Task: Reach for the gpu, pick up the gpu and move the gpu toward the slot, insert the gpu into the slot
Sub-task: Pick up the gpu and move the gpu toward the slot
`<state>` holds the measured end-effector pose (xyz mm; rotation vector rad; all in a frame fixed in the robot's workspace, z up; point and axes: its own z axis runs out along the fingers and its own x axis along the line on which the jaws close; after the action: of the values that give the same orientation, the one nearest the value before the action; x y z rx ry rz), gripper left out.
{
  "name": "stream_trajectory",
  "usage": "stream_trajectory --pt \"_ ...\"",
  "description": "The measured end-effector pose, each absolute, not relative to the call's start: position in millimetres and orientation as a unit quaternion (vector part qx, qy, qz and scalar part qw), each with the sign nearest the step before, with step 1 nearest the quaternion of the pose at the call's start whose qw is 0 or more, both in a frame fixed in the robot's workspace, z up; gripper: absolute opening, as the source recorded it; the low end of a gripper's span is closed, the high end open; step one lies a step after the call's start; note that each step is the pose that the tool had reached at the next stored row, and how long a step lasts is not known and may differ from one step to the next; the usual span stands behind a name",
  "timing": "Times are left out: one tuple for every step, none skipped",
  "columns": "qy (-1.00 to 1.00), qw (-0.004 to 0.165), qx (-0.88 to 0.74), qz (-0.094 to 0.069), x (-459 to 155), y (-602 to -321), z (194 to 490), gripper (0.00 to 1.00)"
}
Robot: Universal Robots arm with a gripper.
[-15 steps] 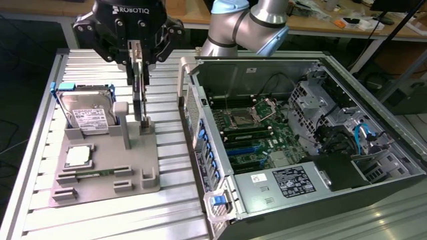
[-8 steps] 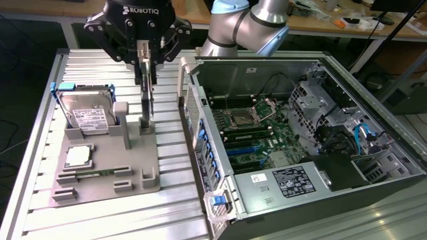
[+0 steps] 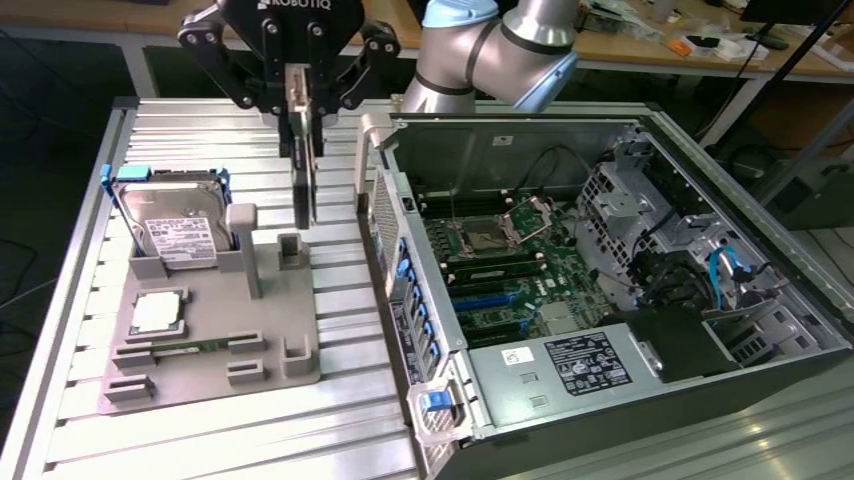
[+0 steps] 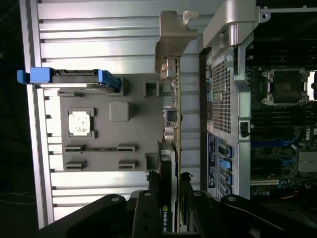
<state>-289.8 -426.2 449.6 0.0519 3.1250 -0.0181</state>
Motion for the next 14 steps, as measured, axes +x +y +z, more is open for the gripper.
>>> stream_trajectory --pt "1.000 0.008 0.017 -0.006 -288.7 -426.1 450.9 0.27" --pt "1.000 0.008 0.017 -0.006 -287.4 -426.2 451.9 0.27" --pt "1.000 0.008 0.017 -0.006 -286.0 -426.1 452.8 0.27" --pt "1.000 0.008 0.017 -0.006 -284.2 -426.1 453.4 0.27" --pt "1.000 0.008 0.017 -0.006 -281.8 -426.1 453.7 0.27" --pt "1.000 0.008 0.017 -0.006 -279.0 -426.1 453.9 0.27" --pt "1.000 0.008 0.017 -0.006 -275.9 -426.1 454.0 0.27" --pt "1.000 0.008 0.017 -0.006 -272.8 -426.2 453.9 0.27" --pt "1.000 0.008 0.017 -0.006 -269.1 -426.2 453.9 0.27" --pt "1.000 0.008 0.017 -0.006 -265.6 -426.2 454.0 0.27" --pt "1.000 0.008 0.017 -0.006 -262.0 -426.2 454.0 0.27" --pt "1.000 0.008 0.017 -0.006 -258.4 -426.1 454.0 0.27" --pt "1.000 0.008 0.017 -0.006 -254.6 -426.1 454.0 0.27" --pt "1.000 0.008 0.017 -0.006 -250.9 -426.2 454.0 0.27"
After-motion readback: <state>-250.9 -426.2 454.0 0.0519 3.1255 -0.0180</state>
